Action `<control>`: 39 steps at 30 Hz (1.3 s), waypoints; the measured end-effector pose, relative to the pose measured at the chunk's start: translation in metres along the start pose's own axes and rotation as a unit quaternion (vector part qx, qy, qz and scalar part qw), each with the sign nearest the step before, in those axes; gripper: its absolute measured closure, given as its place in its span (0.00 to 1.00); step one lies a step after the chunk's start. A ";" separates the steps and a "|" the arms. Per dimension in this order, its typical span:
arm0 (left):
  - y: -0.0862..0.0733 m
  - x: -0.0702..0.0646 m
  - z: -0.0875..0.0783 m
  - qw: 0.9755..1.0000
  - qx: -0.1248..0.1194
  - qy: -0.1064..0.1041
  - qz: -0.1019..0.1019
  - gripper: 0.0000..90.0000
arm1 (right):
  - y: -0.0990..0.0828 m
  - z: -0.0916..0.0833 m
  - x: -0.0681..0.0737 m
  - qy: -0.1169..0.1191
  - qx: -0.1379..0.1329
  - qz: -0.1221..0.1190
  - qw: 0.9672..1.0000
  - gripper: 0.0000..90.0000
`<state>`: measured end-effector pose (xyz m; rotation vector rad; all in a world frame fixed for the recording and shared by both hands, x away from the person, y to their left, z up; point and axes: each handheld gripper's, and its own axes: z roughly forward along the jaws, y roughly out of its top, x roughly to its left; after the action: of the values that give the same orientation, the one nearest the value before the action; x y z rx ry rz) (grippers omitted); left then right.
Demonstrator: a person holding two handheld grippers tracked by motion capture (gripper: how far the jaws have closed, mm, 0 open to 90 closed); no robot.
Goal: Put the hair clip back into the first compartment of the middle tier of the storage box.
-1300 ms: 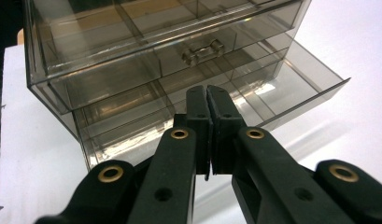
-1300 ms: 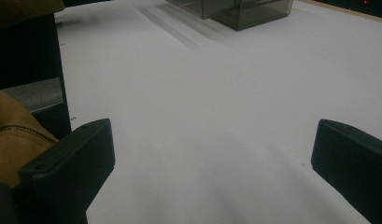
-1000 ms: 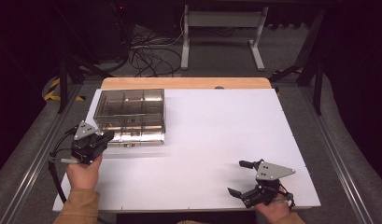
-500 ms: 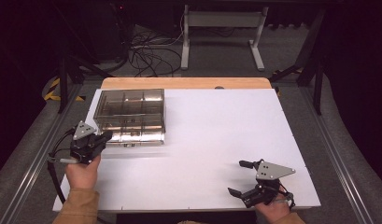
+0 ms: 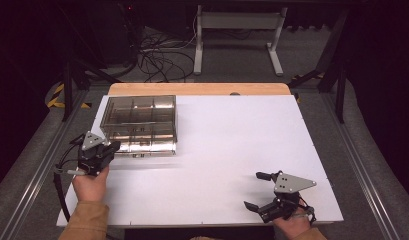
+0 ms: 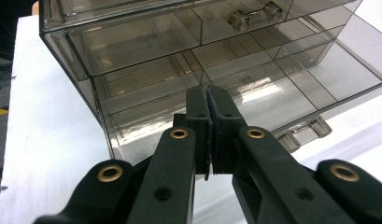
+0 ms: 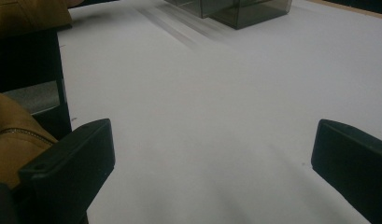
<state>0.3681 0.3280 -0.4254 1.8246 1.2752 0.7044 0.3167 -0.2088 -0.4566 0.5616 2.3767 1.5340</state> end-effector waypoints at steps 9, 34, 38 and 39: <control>-0.002 0.001 0.005 1.000 0.004 0.004 0.000 0.97 | 0.000 0.000 0.000 0.001 0.001 -0.002 1.000 0.00; 0.000 -0.002 0.002 1.000 -0.011 -0.004 0.001 0.83 | 0.000 -0.001 0.001 0.003 0.002 -0.003 1.000 0.00; 0.003 -0.005 -0.004 1.000 -0.017 -0.013 0.008 0.76 | -0.001 -0.001 0.000 0.002 0.001 -0.003 1.000 0.00; 0.004 -0.006 -0.006 1.000 -0.019 -0.016 0.012 0.74 | -0.001 -0.002 0.000 0.002 0.000 -0.003 1.000 0.00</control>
<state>0.3630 0.3236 -0.4191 1.8165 1.2140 0.7045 0.3159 -0.2102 -0.4566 0.5525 2.3799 1.5334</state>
